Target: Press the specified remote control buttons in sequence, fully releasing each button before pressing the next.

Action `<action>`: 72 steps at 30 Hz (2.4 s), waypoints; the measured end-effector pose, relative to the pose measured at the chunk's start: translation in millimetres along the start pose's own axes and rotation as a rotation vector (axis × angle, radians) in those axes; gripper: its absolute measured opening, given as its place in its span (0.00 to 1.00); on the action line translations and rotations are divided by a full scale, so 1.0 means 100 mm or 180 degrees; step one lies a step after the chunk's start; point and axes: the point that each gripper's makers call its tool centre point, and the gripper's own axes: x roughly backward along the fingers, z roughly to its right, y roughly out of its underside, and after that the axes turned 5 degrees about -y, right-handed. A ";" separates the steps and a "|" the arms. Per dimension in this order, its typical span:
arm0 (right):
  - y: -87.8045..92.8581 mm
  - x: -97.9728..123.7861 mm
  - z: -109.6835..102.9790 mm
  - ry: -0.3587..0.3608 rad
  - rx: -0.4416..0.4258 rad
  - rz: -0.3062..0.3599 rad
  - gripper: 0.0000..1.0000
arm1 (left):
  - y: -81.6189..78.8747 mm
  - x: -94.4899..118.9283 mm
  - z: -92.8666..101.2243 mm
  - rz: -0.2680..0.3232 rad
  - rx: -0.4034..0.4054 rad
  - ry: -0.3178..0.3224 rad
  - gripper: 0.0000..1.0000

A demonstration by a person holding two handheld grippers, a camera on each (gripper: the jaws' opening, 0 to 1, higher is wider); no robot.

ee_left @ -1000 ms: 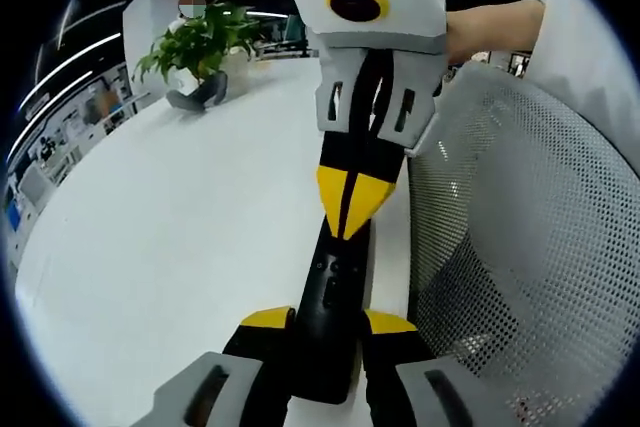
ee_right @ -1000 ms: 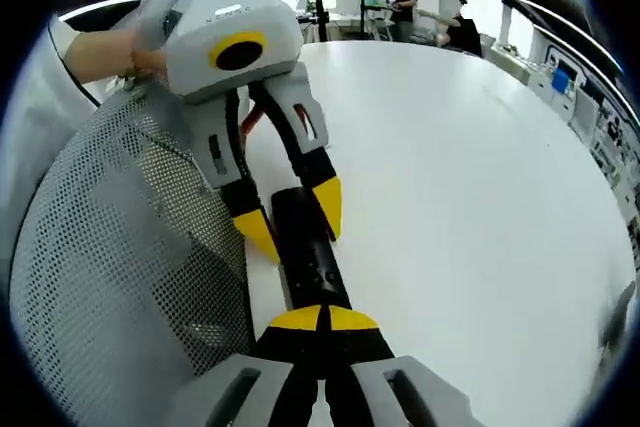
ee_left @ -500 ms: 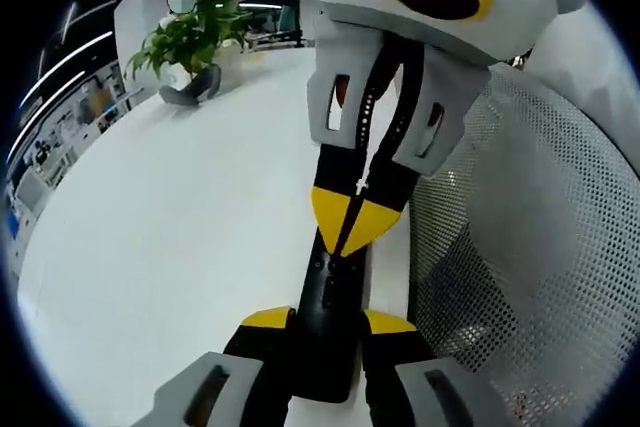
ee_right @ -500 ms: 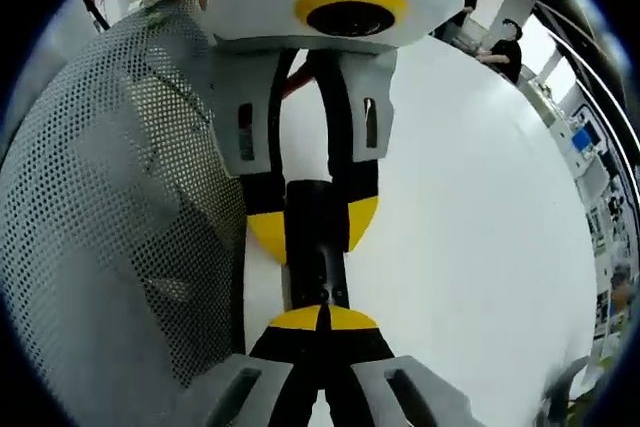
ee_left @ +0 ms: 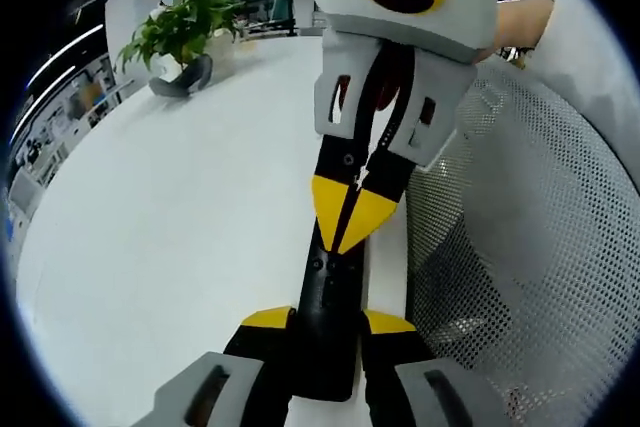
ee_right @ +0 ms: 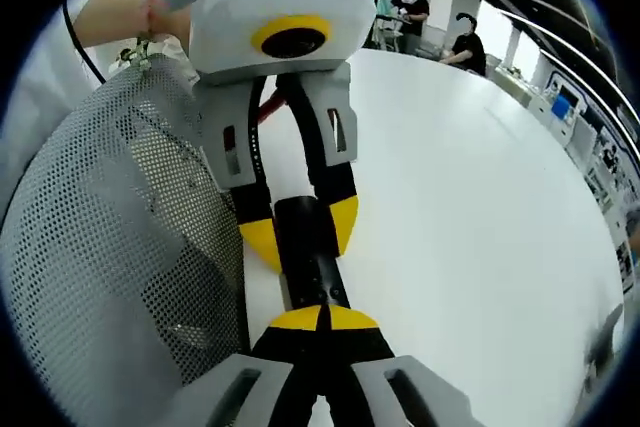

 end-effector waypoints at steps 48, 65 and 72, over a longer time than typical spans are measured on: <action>-0.08 -0.05 -0.07 -0.0056 0.0085 -0.0088 0.00 | 0.03 0.00 0.01 0.0007 -0.0318 0.0047 0.24; -0.09 -0.09 -0.03 -0.0057 0.0026 -0.0327 0.00 | 0.02 0.01 0.01 0.0042 -0.0431 0.0101 0.24; -0.09 -0.08 -0.03 -0.0067 -0.0084 -0.0285 0.00 | 0.02 0.00 0.01 0.0033 -0.0443 0.0117 0.24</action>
